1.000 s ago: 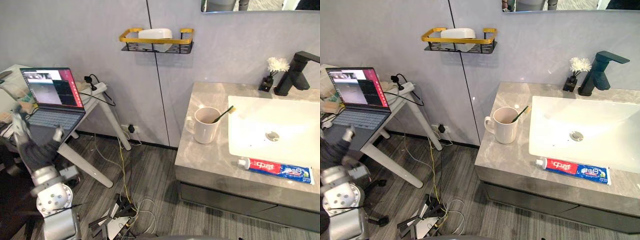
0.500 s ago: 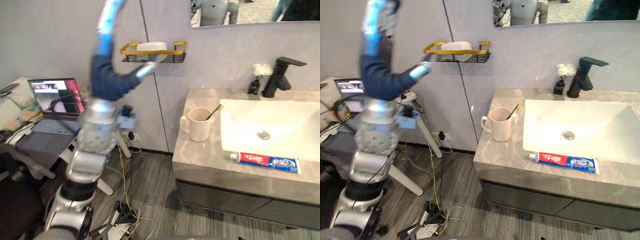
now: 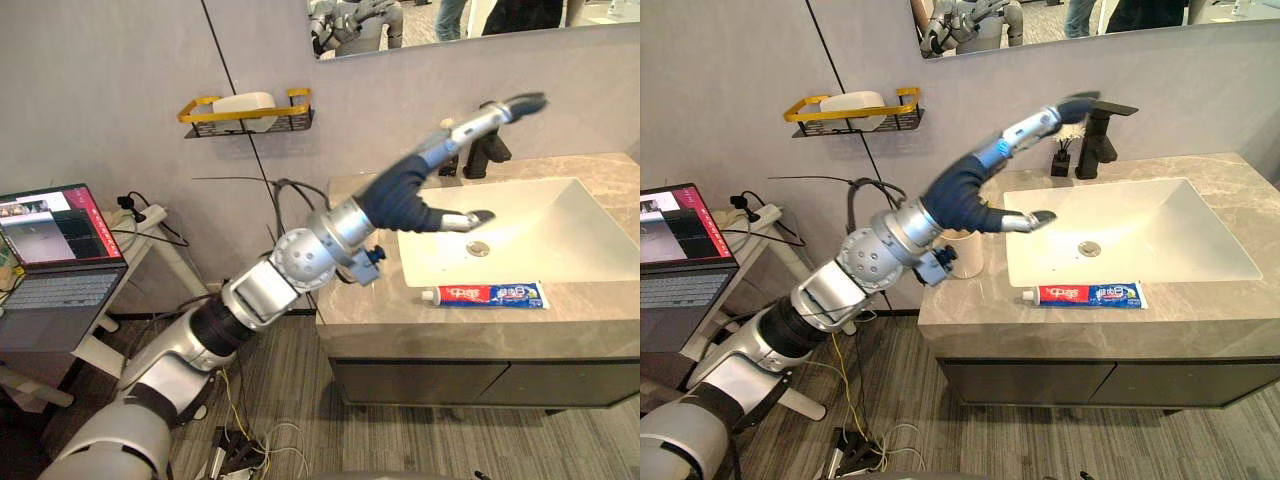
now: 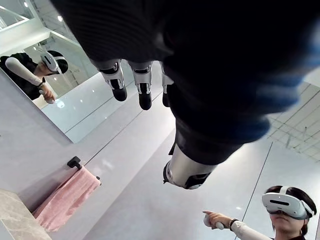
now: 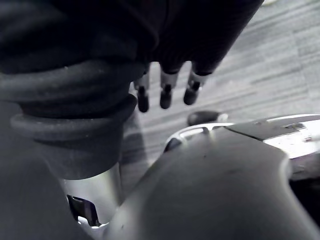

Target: Organize washtable

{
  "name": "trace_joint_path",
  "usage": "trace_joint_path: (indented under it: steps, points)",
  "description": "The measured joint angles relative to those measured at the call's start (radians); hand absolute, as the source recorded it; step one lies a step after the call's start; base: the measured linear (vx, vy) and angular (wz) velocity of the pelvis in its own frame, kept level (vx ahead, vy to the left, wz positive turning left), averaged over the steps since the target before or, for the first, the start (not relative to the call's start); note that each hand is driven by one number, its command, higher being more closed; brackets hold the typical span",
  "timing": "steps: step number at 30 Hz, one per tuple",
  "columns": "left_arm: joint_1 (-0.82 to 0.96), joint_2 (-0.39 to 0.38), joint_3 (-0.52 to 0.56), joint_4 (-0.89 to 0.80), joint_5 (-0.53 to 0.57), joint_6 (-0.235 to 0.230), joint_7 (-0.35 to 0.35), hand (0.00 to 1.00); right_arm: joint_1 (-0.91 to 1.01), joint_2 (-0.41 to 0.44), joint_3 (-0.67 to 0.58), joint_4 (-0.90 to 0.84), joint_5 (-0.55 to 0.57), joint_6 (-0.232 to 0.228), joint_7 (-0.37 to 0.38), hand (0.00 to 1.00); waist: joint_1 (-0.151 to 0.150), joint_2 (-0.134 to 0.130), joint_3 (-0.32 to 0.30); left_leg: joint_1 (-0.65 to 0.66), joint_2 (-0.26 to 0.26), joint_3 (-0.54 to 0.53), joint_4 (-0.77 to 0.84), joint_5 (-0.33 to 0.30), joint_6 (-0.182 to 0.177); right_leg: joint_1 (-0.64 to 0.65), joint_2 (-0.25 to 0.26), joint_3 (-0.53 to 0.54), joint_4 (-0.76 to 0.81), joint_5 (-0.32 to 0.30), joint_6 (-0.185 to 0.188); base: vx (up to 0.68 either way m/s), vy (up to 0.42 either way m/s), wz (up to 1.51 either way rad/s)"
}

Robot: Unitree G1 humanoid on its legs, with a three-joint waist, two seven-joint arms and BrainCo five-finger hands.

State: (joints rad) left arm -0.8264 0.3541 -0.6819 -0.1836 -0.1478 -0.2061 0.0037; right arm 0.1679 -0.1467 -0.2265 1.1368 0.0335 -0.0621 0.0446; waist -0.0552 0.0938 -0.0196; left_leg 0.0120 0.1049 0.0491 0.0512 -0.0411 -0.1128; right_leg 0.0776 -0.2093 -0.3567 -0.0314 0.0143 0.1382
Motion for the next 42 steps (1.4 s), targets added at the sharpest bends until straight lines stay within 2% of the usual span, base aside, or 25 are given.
trace_joint_path:
  steps: [3, 4, 6, 11, 18, 26, 30, 34, 36, 42]
  points:
    - [-0.001, -0.099, -0.038, 0.09, 0.172, 0.006, 0.002, 0.0, -0.017, -0.002, 0.032, -0.001, 0.001, -0.001, 0.001, 0.0, -0.026, -0.005, 0.011, -0.002, -0.002, 0.02, -0.002, 0.0, 0.0, -0.014, -0.002, 0.019, -0.005, 0.011, 0.0, -0.01, 0.017, -0.2]
    - [-0.001, -0.12, -0.038, 0.119, 0.198, 0.007, 0.002, 0.0, -0.022, -0.002, 0.035, -0.002, 0.0, -0.001, 0.002, 0.0, -0.035, -0.005, 0.017, -0.003, -0.002, 0.024, -0.002, 0.0, 0.0, -0.017, -0.002, 0.024, -0.006, 0.013, 0.0, -0.02, 0.015, -0.21]
    - [-0.006, -0.178, -0.039, 0.21, 0.303, 0.032, 0.012, 0.0, -0.028, -0.002, 0.037, -0.017, 0.0, -0.003, 0.003, 0.0, -0.05, 0.004, 0.034, -0.017, -0.002, 0.036, 0.0, 0.0, 0.0, -0.035, -0.002, 0.034, -0.006, 0.021, 0.0, -0.01, 0.01, -0.19]
    - [-0.012, -0.218, -0.07, 0.284, 0.457, 0.066, 0.023, 0.0, -0.042, -0.008, 0.038, -0.023, -0.002, -0.006, 0.003, 0.0, -0.069, 0.014, 0.07, -0.037, -0.001, 0.041, 0.001, 0.0, 0.0, -0.061, -0.002, 0.051, -0.005, 0.023, 0.0, 0.01, 0.001, -0.04]
    - [-0.013, -0.265, -0.075, 0.378, 0.578, 0.085, 0.023, 0.0, -0.054, -0.009, 0.038, -0.034, -0.004, -0.008, 0.001, 0.0, -0.073, 0.014, 0.104, -0.053, -0.001, 0.042, 0.002, 0.0, 0.0, -0.081, -0.002, 0.057, -0.003, 0.023, 0.0, 0.01, 0.0, -0.02]
    - [0.032, -0.27, -0.077, 0.442, 0.594, 0.107, 0.018, 0.0, -0.065, -0.01, 0.038, -0.064, -0.005, -0.007, 0.0, 0.0, -0.095, 0.016, 0.139, -0.06, 0.001, 0.062, 0.01, -0.006, 0.001, -0.098, 0.0, 0.069, -0.002, 0.026, -0.008, 0.0, 0.0, -0.07]
    - [0.089, -0.27, -0.081, 0.496, 0.594, 0.119, 0.013, 0.0, -0.071, -0.011, 0.035, -0.073, -0.005, -0.008, -0.002, 0.0, -0.096, 0.024, 0.159, -0.067, 0.001, 0.065, 0.034, -0.023, 0.004, -0.099, 0.001, 0.08, -0.009, 0.027, -0.036, -0.01, 0.006, -0.09]
    - [0.115, -0.26, -0.094, 0.51, 0.594, 0.133, 0.003, 0.0, -0.078, -0.011, 0.03, -0.072, -0.005, -0.008, -0.002, 0.0, -0.094, 0.015, 0.169, -0.069, -0.001, 0.055, 0.034, -0.025, 0.006, -0.091, 0.002, 0.067, -0.012, 0.024, -0.061, 0.0, 0.008, 0.09]
    - [0.125, -0.26, -0.094, 0.51, 0.593, 0.133, -0.001, 0.0, -0.081, -0.009, 0.03, -0.068, -0.005, -0.006, -0.002, 0.0, -0.094, 0.013, 0.171, -0.067, -0.001, 0.037, 0.034, -0.025, 0.006, -0.072, 0.006, 0.049, -0.026, 0.024, -0.091, 0.01, 0.008, 0.2]
    - [0.135, -0.262, -0.093, 0.51, 0.603, 0.132, 0.012, 0.0, -0.085, -0.01, 0.032, -0.062, -0.005, -0.005, -0.003, 0.0, -0.094, 0.011, 0.173, -0.061, -0.002, 0.032, 0.034, -0.025, 0.007, -0.055, 0.007, 0.029, -0.027, 0.023, -0.093, 0.01, 0.006, 0.08]
